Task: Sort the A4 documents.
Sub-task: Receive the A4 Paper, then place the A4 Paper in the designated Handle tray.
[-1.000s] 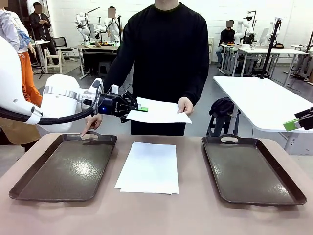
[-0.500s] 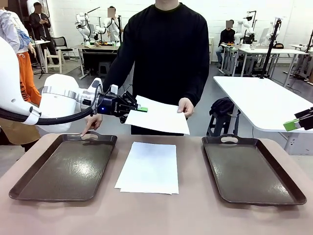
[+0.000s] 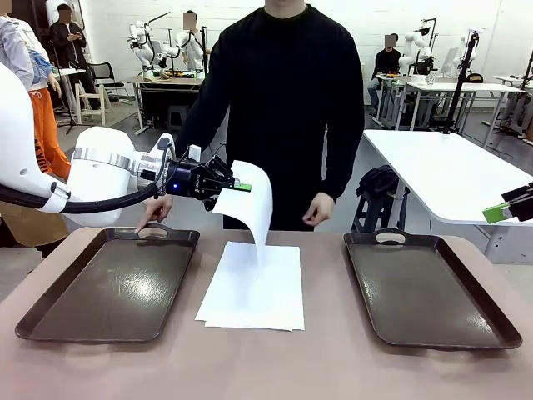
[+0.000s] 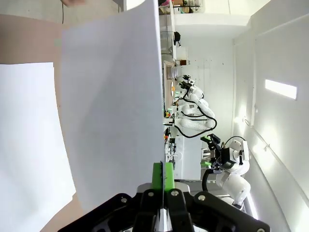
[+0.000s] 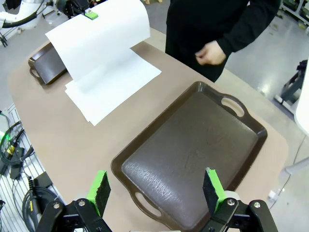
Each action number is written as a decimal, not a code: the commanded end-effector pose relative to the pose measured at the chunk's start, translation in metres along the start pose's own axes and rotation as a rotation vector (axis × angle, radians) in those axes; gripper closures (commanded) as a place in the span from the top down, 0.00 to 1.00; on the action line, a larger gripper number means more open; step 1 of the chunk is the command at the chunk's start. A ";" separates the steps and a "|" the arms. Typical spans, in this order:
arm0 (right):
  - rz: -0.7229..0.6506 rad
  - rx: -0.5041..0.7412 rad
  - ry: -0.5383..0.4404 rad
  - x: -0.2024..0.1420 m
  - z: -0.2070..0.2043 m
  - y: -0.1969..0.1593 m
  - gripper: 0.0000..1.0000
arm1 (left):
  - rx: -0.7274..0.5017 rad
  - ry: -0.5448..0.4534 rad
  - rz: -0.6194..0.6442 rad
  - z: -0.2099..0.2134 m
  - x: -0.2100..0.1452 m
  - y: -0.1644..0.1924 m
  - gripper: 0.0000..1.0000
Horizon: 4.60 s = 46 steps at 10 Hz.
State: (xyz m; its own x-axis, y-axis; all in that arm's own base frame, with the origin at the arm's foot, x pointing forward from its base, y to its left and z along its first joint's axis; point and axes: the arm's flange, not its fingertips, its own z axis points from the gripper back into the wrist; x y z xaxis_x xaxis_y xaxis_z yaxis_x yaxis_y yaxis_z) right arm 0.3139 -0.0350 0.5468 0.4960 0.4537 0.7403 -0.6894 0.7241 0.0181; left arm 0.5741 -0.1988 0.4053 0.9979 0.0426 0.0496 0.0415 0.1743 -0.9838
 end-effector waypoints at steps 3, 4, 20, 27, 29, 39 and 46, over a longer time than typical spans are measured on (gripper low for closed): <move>0.002 0.008 0.000 0.000 -0.002 0.000 1.00 | 0.001 -0.002 0.002 0.000 0.001 0.000 0.00; 0.002 0.008 0.000 0.000 -0.002 0.000 1.00 | 0.001 -0.002 0.002 0.000 0.001 0.000 0.00; 0.002 0.008 0.000 0.000 -0.002 0.000 1.00 | 0.395 0.065 -0.004 0.176 -0.031 0.069 0.01; 0.002 0.008 0.000 0.000 -0.002 0.000 1.00 | 0.674 0.033 0.071 0.216 -0.029 0.104 0.01; 0.002 0.008 0.000 0.000 -0.002 0.000 1.00 | 0.722 -0.004 0.097 0.215 -0.033 0.114 0.01; 0.002 0.008 0.000 0.000 -0.002 0.000 1.00 | 0.920 0.027 0.100 0.220 -0.024 0.112 0.40; 0.002 0.008 0.000 0.000 -0.002 0.000 1.00 | 1.051 0.014 0.055 0.224 -0.024 0.098 1.00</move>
State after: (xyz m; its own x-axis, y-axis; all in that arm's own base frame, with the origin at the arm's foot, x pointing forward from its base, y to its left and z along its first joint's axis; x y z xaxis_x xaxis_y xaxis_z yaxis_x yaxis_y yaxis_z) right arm 0.3138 -0.0348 0.5470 0.4958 0.4545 0.7400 -0.6893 0.7243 0.0169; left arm 0.5438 0.0431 0.3428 0.9987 0.0513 0.0054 -0.0457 0.9286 -0.3683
